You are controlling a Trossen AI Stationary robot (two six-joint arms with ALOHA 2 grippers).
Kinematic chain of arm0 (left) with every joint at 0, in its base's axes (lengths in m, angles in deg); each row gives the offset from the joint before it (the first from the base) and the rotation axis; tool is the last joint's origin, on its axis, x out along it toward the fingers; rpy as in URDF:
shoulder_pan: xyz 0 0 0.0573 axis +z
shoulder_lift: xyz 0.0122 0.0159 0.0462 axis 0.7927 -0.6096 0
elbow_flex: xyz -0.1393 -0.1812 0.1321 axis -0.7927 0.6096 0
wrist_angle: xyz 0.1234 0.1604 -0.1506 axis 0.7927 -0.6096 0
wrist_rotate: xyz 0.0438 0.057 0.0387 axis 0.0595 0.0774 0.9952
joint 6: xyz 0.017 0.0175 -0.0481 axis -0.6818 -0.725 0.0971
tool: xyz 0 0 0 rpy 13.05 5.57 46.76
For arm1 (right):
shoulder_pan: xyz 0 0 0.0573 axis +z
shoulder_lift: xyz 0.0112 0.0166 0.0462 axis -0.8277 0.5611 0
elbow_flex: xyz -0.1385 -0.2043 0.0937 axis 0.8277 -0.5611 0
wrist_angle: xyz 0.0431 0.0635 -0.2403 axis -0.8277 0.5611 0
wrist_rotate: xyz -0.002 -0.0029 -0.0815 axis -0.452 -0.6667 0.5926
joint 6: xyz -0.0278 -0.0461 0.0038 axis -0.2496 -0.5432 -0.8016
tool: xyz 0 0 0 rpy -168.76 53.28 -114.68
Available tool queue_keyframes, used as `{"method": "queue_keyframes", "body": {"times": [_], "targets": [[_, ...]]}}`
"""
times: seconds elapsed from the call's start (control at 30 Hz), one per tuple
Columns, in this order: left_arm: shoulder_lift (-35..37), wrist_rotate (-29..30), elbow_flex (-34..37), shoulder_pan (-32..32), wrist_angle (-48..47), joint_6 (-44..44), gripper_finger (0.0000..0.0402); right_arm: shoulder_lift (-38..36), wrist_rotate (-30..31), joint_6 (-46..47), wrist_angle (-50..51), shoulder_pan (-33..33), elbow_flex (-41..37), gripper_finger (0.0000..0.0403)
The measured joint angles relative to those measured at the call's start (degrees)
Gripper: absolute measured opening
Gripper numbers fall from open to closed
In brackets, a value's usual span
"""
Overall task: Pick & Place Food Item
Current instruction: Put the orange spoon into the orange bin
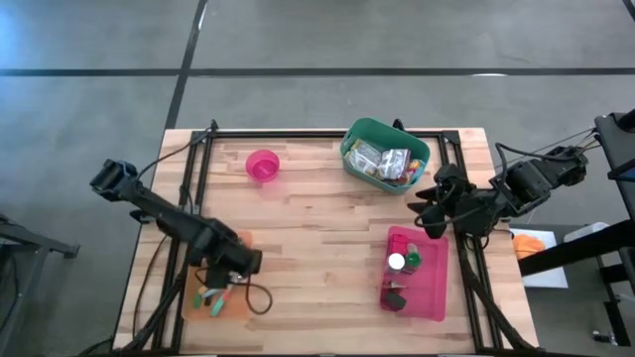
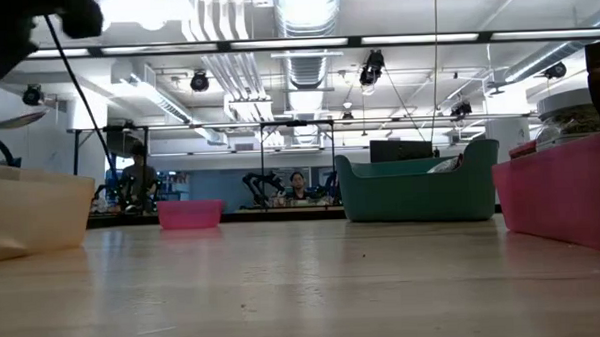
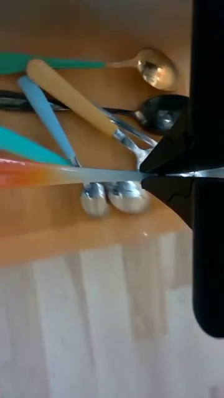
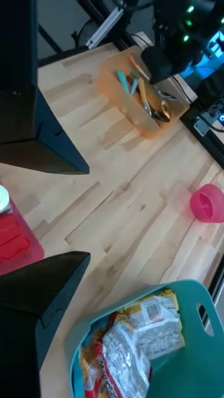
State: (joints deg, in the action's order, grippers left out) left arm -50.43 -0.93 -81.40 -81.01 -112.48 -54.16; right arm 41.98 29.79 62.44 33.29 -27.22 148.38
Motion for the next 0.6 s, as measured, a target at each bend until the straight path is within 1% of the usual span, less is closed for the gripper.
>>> {"method": "queue_keyframes", "body": {"times": [0.13,0.27,0.43,0.6], "targets": [[0.0,0.2,4.2,-3.1,3.1,-0.7,0.0000,0.0,-1.0,0.0,-1.7,0.0,0.0,0.0210],[0.0,0.3,8.1,-4.7,5.1,-5.8,0.0000,0.0,-1.0,0.0,-3.3,0.0,0.0,0.0210],[0.0,0.5,12.2,-5.0,9.0,-8.8,0.0000,0.1,-1.0,-0.1,-4.2,0.0,0.0,0.0210],[0.0,0.5,16.0,-5.1,16.5,-8.8,0.0000,0.7,-1.0,-0.2,-4.1,0.0,0.0,0.0210]]}}
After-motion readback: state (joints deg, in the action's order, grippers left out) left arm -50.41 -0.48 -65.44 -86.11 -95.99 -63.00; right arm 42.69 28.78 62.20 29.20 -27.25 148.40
